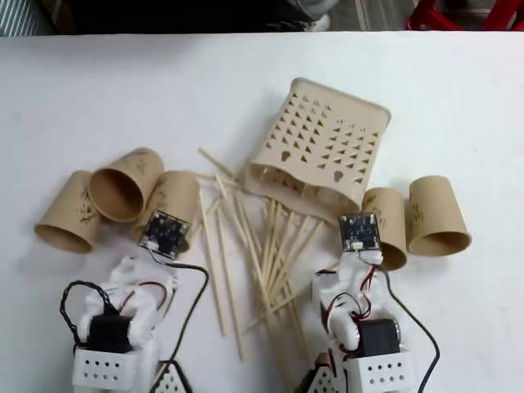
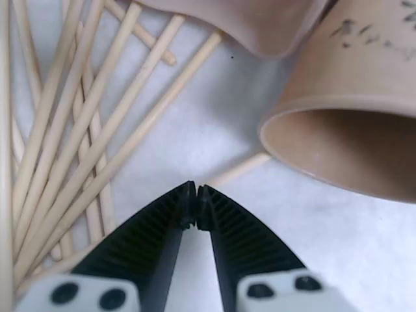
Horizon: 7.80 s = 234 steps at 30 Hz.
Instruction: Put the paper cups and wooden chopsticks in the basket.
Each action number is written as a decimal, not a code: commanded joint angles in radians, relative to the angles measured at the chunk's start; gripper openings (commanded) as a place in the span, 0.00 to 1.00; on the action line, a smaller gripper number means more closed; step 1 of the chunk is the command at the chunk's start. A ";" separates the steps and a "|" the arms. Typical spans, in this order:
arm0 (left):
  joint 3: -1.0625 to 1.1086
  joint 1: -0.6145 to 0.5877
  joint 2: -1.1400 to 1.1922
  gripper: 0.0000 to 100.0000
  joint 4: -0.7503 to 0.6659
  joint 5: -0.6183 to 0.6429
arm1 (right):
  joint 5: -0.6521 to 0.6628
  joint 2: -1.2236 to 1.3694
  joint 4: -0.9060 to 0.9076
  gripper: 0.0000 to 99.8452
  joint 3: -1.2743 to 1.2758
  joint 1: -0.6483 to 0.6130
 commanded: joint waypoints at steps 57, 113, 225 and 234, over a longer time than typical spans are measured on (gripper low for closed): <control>-0.005 -0.001 0.004 0.02 0.006 -0.005 | -0.005 -0.005 0.005 0.02 0.009 0.007; -0.005 -0.001 0.004 0.02 0.006 0.002 | 0.586 0.871 -0.059 0.36 -0.922 0.054; -0.005 0.001 0.004 0.02 0.006 0.002 | 0.313 2.235 0.239 0.26 -2.728 -0.124; -0.005 -0.001 0.004 0.02 0.006 0.002 | 0.322 2.485 0.275 0.25 -2.977 -0.130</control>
